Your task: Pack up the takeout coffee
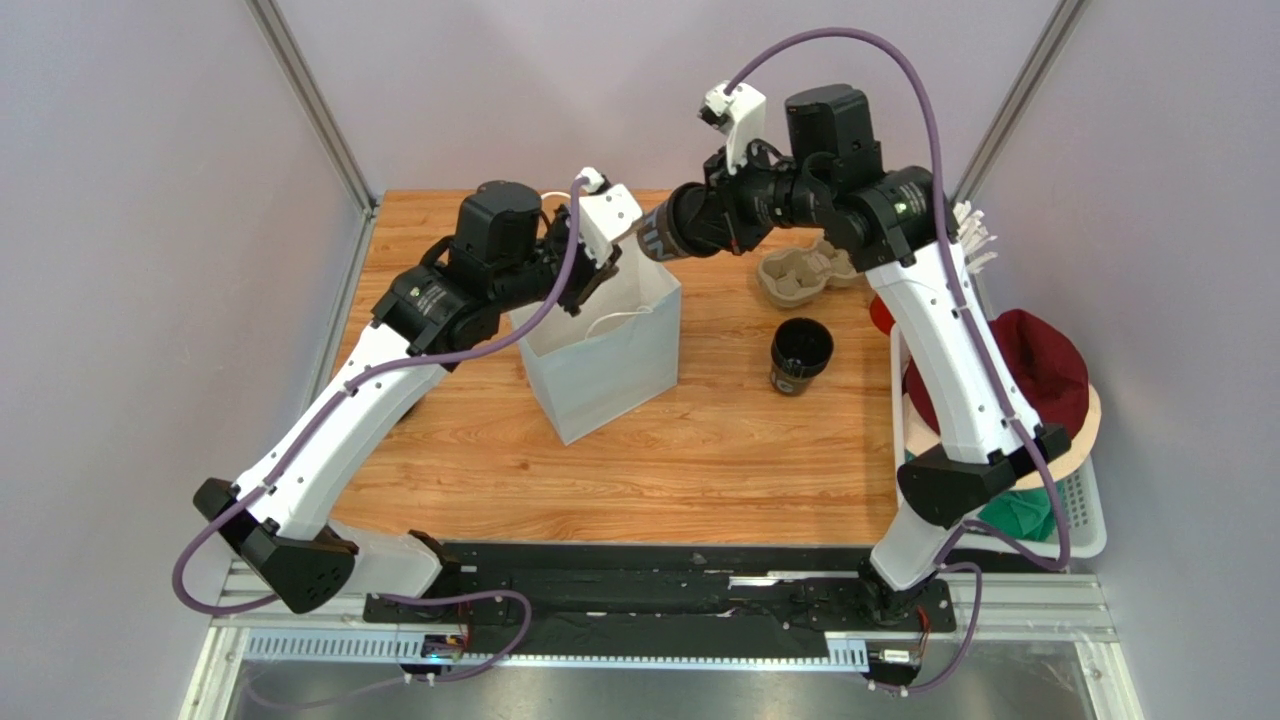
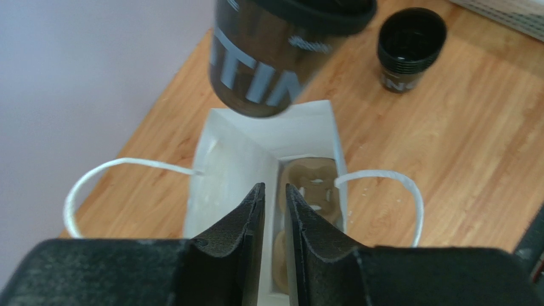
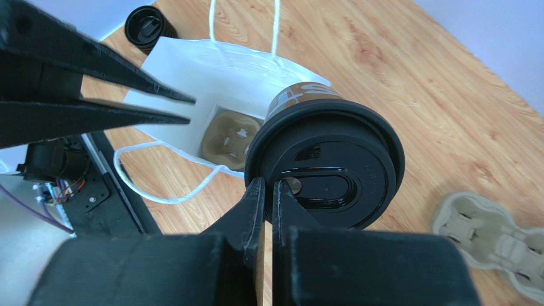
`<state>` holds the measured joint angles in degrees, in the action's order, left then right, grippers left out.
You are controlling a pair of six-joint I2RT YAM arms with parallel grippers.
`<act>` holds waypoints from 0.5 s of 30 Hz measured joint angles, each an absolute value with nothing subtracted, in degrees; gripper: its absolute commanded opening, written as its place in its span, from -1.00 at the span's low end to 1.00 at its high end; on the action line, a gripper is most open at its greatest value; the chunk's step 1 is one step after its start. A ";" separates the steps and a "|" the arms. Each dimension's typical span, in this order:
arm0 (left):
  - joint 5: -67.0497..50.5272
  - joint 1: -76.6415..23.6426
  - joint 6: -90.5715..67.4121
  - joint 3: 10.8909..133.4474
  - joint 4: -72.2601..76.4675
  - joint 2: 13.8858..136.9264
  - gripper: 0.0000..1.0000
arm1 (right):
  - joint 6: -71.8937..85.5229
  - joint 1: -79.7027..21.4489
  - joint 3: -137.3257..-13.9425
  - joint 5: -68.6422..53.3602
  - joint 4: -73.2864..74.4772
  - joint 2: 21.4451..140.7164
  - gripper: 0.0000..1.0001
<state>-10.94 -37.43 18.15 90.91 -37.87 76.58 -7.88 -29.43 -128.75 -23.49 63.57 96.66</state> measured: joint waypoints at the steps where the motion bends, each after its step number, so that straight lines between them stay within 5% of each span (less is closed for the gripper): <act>1: -8.84 -37.43 18.20 91.53 -37.43 76.58 -0.35 | -7.70 -29.95 -129.23 -23.75 63.61 97.43 -1.00; 15: 1.69 -26.22 18.46 89.82 -37.50 76.51 -0.35 | -6.66 -35.57 -136.22 -27.88 63.64 108.62 -1.00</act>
